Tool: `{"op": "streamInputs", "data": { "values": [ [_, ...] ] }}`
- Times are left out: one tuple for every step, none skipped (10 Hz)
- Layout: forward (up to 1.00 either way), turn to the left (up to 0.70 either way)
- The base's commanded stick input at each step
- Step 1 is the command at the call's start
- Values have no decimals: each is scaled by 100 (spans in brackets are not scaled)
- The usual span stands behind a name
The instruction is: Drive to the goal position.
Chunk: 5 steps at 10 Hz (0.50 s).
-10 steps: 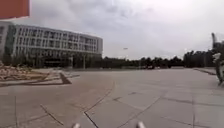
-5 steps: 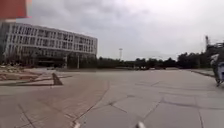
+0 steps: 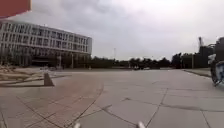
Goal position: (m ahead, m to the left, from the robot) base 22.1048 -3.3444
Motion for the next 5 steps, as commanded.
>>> {"op": "streamInputs", "data": {
  "values": [
    [50, 0],
    [50, 0],
    [50, 0],
    [50, 0],
    [50, 0]
  ]
}}
